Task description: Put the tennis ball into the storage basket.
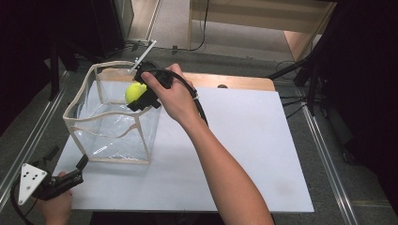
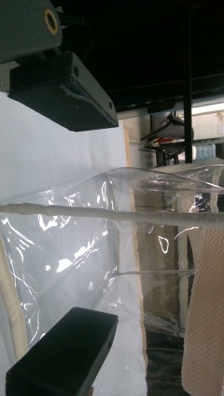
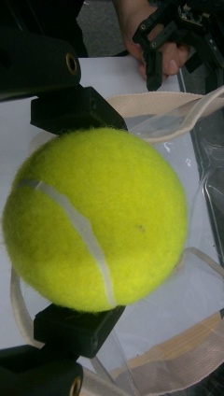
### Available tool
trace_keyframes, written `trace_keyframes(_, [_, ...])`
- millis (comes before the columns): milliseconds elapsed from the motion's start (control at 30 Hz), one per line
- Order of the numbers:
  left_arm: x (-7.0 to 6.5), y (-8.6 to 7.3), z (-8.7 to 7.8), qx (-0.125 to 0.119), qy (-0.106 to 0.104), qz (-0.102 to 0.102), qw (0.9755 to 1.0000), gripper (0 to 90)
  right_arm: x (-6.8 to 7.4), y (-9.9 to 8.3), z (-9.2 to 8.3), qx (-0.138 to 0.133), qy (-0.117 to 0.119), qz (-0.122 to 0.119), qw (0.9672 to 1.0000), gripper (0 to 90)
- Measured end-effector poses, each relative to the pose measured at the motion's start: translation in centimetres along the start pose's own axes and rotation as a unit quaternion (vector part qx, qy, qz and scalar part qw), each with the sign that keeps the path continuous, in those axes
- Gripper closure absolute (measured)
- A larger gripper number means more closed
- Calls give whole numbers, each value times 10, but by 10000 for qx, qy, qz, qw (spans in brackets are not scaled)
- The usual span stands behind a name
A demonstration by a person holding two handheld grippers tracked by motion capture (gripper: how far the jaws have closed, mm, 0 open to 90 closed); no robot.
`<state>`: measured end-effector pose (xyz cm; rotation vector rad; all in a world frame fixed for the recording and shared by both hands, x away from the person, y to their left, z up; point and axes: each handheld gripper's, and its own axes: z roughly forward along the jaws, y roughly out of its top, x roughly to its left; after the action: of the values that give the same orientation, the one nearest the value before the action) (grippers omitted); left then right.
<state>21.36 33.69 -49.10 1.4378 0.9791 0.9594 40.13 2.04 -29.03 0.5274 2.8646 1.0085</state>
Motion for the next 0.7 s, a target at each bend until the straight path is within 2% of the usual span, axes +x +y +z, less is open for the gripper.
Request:
trace_keyframes(300, [0,0,0,1,1,4,10000,68,-4,0,7,84,19,85,9999,235])
trace_keyframes(367, [0,0,0,-3,1,2,10000,68,-6,-1,8,67,23,15,10000,235])
trace_keyframes(433, [0,0,0,-7,1,-2,10000,68,-5,-1,10,98,13,104,9999,235])
trace_keyframes(700, [0,0,0,-15,-2,-20,10000,68,-8,-3,13,173,13,83,9998,234])
